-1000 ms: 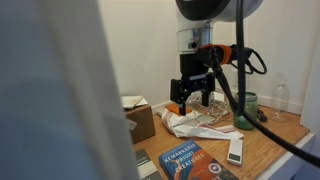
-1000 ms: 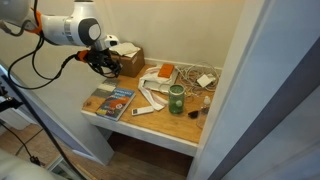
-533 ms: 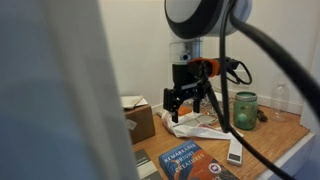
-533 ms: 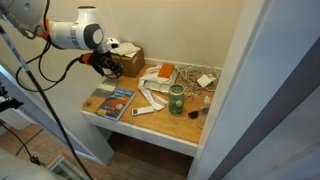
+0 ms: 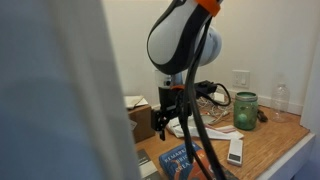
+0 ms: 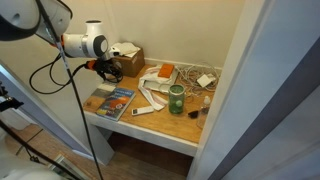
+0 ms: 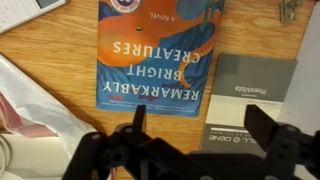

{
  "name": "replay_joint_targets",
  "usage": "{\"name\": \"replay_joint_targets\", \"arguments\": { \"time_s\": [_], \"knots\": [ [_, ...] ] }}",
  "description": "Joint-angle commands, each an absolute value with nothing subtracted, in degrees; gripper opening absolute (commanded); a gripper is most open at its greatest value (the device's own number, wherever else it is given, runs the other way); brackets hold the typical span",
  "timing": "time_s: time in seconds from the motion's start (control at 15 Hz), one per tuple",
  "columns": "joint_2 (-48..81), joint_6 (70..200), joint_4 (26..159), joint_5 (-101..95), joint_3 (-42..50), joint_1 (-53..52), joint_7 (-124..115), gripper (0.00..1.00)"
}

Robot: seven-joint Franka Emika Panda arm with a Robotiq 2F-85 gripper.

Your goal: Move the blue book towards the edge

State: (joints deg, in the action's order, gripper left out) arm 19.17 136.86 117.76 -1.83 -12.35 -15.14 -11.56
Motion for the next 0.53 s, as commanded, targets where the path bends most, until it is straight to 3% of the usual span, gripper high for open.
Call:
{"name": "replay_joint_targets", "arguments": {
  "time_s": [0.0,0.47],
  "knots": [
    [26.3,138.1,111.3,-5.5,-10.4,-18.5,-15.1,1.0],
    [36.6,141.8,102.6,-14.2,-5.3,-25.1,-18.5,1.0]
  ]
}}
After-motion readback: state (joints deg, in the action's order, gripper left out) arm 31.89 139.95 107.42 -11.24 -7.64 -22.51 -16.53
